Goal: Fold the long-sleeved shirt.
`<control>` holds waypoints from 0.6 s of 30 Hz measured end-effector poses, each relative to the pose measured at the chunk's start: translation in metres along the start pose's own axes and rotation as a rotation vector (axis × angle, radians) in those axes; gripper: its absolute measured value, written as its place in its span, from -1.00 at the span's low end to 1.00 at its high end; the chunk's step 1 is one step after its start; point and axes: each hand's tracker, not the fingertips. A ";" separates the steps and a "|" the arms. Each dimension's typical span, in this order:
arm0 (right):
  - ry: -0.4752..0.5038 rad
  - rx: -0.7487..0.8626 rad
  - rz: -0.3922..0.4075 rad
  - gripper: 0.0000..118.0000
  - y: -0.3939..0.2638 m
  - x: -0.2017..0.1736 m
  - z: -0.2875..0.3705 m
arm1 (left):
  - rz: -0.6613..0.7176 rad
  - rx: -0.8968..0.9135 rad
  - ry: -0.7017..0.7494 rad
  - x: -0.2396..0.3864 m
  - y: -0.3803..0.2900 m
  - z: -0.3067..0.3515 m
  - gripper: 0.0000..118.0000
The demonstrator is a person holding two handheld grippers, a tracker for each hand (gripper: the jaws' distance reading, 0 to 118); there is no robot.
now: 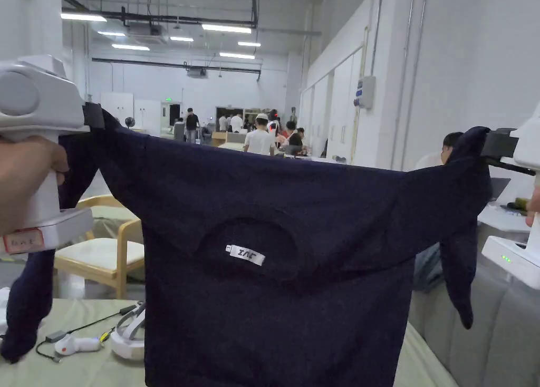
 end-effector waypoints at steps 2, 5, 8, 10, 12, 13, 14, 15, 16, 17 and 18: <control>-0.009 0.002 0.034 -1.00 0.016 -0.004 -0.014 | -0.006 0.008 0.008 0.005 0.018 -0.012 -0.86; -0.018 0.008 0.047 -1.00 0.030 -0.010 -0.036 | -0.037 0.027 0.026 0.018 0.035 -0.033 -0.86; -0.020 0.013 0.068 -1.00 0.034 -0.014 -0.063 | -0.082 0.027 0.062 0.025 0.042 -0.065 -0.86; -0.021 0.014 0.088 -1.00 0.034 -0.016 -0.081 | -0.078 0.016 0.070 0.026 0.043 -0.087 -0.86; -0.028 0.014 0.099 -1.00 0.029 -0.018 -0.102 | -0.072 0.011 0.080 0.030 0.041 -0.108 -0.86; -0.026 0.014 0.104 -1.00 0.025 -0.019 -0.113 | -0.086 0.016 0.091 0.032 0.036 -0.119 -0.86; -0.027 0.011 0.112 -0.99 0.022 -0.019 -0.123 | -0.101 0.020 0.101 0.034 0.031 -0.130 -0.86; -0.035 0.008 0.137 -1.00 0.014 -0.020 -0.131 | -0.125 0.021 0.113 0.036 0.026 -0.138 -0.86; -0.043 0.004 0.144 -1.00 0.007 -0.021 -0.142 | -0.143 0.013 0.116 0.038 0.020 -0.149 -0.86; -0.046 -0.001 0.142 -1.00 0.000 -0.019 -0.153 | -0.145 0.013 0.116 0.038 0.013 -0.158 -0.86; -0.049 -0.004 0.137 -1.00 -0.007 -0.018 -0.161 | -0.142 0.011 0.115 0.038 0.005 -0.167 -0.86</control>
